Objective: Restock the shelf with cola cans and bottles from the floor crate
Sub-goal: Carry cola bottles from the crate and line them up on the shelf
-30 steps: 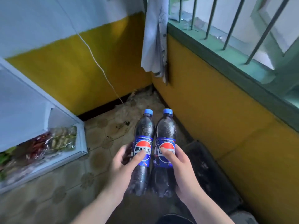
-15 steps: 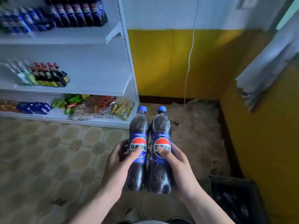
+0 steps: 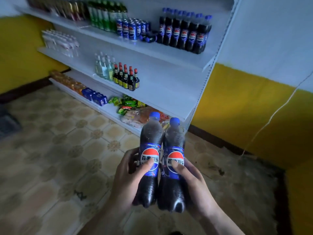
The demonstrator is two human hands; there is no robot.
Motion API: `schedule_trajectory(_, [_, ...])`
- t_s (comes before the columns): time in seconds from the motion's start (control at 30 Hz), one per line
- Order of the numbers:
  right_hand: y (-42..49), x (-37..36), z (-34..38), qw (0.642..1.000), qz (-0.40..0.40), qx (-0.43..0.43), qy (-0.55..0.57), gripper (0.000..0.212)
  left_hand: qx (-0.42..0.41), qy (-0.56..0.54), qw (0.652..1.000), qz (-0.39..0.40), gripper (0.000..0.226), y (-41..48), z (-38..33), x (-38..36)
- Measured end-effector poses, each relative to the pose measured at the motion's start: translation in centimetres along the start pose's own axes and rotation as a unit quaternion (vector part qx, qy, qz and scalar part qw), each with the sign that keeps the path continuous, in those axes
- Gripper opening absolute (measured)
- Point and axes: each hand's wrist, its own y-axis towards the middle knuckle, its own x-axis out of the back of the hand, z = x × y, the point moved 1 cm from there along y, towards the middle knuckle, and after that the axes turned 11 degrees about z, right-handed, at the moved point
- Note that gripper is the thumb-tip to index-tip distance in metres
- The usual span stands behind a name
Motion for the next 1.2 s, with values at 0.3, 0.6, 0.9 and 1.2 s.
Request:
schedule_trajectory(0.3, [13.2,-2.2,-0.3,0.998,0.029,-0.019,-0.050,0.046,0.013,0.021,0.995,-0.094,0.037,8.1,-2.1,6.2])
schedule_trajectory(0.6, [30.9,-0.8,3.1,0.993,0.070,-0.095,0.009,0.035,0.030,0.037,0.990,-0.134,0.049,24.3,-5.6,9.6])
schedule_trajectory(0.9, [44.5,-0.1,10.4,0.995,0.085,-0.020,-0.045,0.057,0.002,0.040,0.993,-0.109,0.039,39.2,-11.5,9.7])
schedule_trajectory(1.2, [52.3,2.3,16.2,0.991,0.013,0.059,-0.118,0.042,-0.012,0.055,0.998,0.013,0.040,51.3,-13.4,9.4])
